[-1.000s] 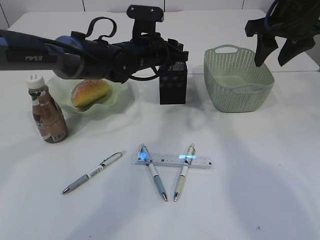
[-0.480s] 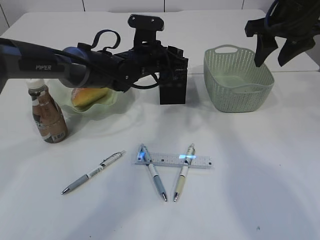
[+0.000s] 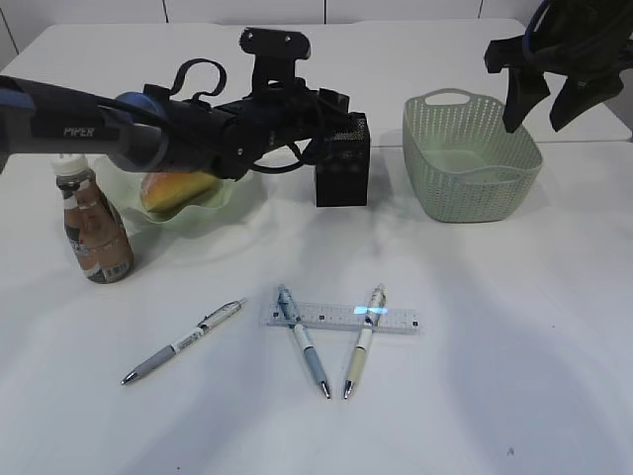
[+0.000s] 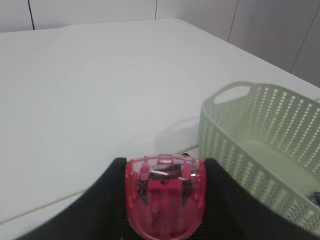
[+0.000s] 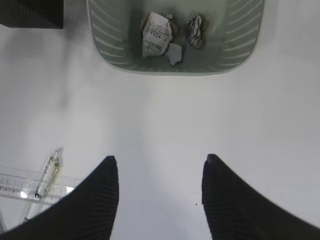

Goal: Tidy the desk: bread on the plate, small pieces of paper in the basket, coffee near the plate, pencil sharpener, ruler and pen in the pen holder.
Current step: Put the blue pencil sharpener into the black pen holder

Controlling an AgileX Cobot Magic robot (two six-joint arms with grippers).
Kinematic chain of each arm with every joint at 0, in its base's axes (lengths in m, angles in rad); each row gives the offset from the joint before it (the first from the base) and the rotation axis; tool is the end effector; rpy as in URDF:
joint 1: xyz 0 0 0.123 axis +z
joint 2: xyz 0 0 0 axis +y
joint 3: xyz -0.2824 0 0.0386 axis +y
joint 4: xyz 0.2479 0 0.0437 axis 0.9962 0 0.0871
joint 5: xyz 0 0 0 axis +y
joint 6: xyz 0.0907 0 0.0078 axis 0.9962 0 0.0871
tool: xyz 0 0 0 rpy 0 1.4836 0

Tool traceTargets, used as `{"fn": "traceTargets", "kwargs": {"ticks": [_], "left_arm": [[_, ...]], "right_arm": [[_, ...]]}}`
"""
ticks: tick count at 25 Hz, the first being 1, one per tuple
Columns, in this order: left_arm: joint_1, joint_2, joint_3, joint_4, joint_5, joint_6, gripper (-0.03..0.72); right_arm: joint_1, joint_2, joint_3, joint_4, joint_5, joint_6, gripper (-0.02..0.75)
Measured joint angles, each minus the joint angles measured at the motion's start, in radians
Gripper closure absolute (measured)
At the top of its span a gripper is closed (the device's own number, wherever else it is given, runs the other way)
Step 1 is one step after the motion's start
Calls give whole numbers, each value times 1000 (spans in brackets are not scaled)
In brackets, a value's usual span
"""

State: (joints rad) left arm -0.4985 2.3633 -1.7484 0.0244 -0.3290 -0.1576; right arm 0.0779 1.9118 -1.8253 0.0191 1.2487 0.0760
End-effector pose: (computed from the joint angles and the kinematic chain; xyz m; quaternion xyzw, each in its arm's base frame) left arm 0.4784 -0.2613 0.1684 0.1425 0.7605 -0.2001 0.6010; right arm 0.4090 0.0336 0.3120 0.0006 0.9870 0.0218 0.1595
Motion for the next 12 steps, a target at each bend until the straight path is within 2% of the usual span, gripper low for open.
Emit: {"fn": "traceTargets", "kwargs": {"ticks": [12], "left_arm": [[0,23,0,0,-2,0,379]], "right_arm": [[0,0,0,0,0,0,312]]}}
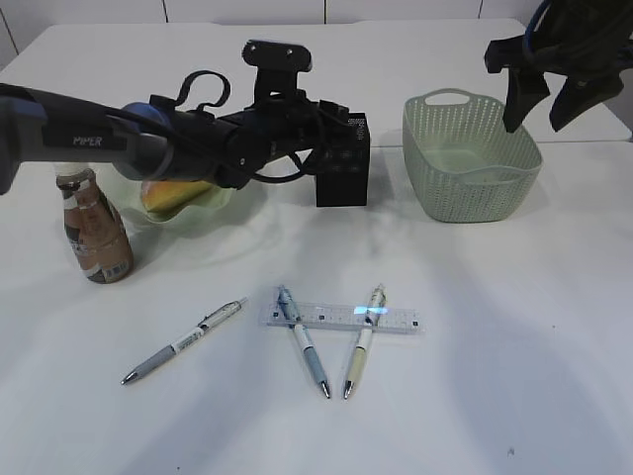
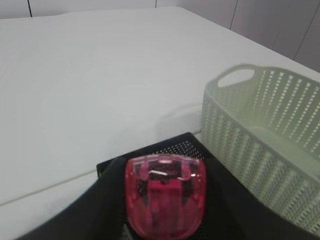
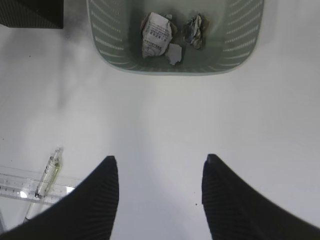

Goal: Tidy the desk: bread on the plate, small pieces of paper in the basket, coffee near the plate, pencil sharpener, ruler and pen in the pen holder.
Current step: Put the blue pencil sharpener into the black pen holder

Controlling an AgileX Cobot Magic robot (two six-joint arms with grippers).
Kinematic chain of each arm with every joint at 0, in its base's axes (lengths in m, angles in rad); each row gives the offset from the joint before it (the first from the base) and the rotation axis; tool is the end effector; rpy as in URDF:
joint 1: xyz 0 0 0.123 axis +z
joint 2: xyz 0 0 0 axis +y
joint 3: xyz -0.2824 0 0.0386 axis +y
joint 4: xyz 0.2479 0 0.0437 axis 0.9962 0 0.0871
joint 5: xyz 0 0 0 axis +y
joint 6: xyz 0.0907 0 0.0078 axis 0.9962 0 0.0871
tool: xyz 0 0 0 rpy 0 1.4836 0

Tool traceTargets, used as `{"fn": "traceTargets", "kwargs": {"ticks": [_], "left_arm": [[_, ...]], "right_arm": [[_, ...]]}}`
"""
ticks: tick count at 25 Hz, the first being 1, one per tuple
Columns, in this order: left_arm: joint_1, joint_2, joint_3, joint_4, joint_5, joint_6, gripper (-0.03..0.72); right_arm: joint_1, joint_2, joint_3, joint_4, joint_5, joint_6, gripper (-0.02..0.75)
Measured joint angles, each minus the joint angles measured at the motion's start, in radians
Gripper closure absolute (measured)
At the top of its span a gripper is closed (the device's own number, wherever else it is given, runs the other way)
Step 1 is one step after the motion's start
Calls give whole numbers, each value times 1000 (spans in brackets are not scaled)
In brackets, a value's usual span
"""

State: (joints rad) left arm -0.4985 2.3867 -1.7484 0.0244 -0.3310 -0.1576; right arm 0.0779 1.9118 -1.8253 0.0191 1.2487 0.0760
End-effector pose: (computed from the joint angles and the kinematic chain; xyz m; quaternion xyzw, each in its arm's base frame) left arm 0.4793 -0.2617 0.1558 0.1437 0.7672 -0.1975 0.5931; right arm 0.4090 0.0336 0.3120 0.0006 0.9870 0.0218 0.1595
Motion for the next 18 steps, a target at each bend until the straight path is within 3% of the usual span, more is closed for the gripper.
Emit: {"fn": "traceTargets", "kwargs": {"ticks": [18], "left_arm": [[0,22,-6,0,-9,-21,379]], "right_arm": [[0,0,0,0,0,0,312]]}}
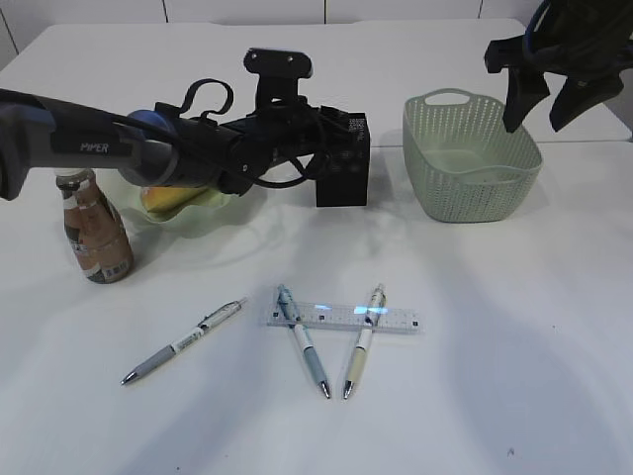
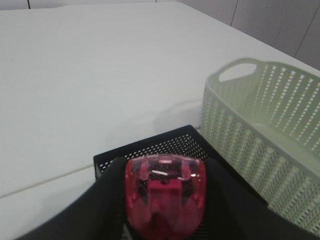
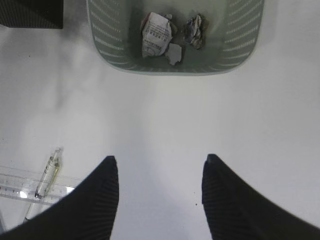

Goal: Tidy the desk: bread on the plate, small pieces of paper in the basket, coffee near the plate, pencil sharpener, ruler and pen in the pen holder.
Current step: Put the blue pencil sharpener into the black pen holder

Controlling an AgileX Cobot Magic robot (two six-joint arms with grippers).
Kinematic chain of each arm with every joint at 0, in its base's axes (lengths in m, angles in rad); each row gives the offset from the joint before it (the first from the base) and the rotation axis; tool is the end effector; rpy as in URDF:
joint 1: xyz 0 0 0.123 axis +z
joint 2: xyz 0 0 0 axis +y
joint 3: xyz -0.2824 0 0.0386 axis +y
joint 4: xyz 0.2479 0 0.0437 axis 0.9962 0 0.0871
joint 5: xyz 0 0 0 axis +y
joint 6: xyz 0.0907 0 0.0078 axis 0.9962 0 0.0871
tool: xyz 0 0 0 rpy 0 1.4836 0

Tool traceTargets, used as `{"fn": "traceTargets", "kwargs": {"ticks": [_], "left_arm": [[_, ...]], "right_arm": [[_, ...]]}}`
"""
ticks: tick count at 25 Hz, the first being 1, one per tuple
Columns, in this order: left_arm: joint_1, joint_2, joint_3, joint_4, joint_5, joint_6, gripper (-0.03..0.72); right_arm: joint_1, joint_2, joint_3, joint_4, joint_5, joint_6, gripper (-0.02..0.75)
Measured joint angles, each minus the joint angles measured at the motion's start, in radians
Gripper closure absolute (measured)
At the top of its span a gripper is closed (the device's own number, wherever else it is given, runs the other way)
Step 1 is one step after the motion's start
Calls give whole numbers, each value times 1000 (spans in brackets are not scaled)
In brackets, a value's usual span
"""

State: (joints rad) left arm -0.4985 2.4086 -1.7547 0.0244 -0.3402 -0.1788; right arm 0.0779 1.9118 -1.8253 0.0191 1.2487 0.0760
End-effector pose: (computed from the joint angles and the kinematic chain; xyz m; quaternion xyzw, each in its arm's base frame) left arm 0.4807 -0.2625 0.1466 0.1359 0.7706 -0.2031 0.5886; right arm 0.4090 0.0336 0.3120 0.0006 0.9870 0.0218 0.1595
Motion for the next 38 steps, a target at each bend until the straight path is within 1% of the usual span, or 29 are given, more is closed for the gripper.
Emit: {"fn": "traceTargets", "kwargs": {"ticks": [5,11,27,30,33,34,38], "left_arm": [[-7,0,0,0,-21,-15,379],[-30,0,0,0,-49,-19,379],[-30,4,0,-2,-80,-21,376],[-30,4,0,-2,-97,-23,344],[-30,4,0,-2,-100,-23,266],[-30,6,0,-2,-102,-23,251],[-30,18,0,-2,-104,-23,225]], "right_arm": [[0,0,0,0,0,0,312],[0,0,0,0,0,0,312],[0,0,0,0,0,0,312],[0,0,0,0,0,0,312],[0,0,0,0,0,2,312],[0,0,0,0,0,2,312],[0,0,0,0,0,0,312]]}}
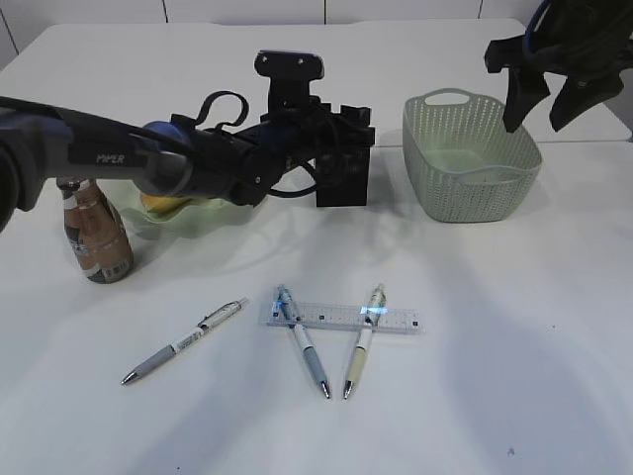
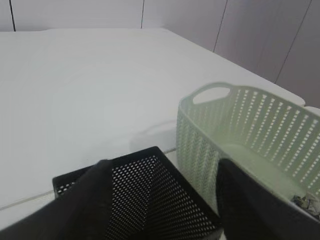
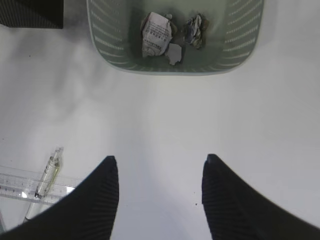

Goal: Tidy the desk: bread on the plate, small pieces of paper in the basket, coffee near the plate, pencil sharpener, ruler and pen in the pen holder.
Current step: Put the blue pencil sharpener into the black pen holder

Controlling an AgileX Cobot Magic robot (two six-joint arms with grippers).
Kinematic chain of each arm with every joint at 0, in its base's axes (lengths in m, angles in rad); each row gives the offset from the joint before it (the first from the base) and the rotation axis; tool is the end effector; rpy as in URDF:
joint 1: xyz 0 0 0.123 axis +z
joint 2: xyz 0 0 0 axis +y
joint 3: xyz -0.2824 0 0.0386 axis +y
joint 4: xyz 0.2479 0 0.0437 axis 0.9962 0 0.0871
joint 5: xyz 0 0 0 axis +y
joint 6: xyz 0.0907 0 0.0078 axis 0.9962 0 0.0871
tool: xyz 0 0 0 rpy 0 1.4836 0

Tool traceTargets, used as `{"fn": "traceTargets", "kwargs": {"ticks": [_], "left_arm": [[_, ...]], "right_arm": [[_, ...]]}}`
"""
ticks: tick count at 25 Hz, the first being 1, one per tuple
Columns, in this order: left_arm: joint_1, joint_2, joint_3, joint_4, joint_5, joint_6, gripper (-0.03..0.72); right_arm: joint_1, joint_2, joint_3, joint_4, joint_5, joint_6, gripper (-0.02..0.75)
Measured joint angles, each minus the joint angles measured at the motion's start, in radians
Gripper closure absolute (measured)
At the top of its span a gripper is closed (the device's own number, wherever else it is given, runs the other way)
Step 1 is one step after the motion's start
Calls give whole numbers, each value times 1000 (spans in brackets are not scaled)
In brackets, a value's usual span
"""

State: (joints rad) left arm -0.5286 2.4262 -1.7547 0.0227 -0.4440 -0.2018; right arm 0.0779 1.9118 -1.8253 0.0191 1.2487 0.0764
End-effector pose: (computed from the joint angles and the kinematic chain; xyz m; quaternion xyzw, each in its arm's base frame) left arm 0.4744 -0.2781 0.1462 0.1336 0.7430 -0.2314 0.6136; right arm 0.4090 0.0336 0.3120 0.0008 0.9870 0.0218 0.1595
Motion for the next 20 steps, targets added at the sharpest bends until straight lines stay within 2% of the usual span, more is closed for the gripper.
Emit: {"fn": "traceTargets", "kwargs": {"ticks": [4,7,14,20], "left_arm": [[0,2,-15,7,13,0,221],[4,2,-52,59,67,0,220],[10,-3,-159,113,350,0,221],[16,-65,-186,146,543,0,222]], "right_arm": [[0,0,0,0,0,0,312],[0,0,0,0,0,2,312],[0,0,0,2,0,2,312],[0,0,0,6,0,2,312]]}}
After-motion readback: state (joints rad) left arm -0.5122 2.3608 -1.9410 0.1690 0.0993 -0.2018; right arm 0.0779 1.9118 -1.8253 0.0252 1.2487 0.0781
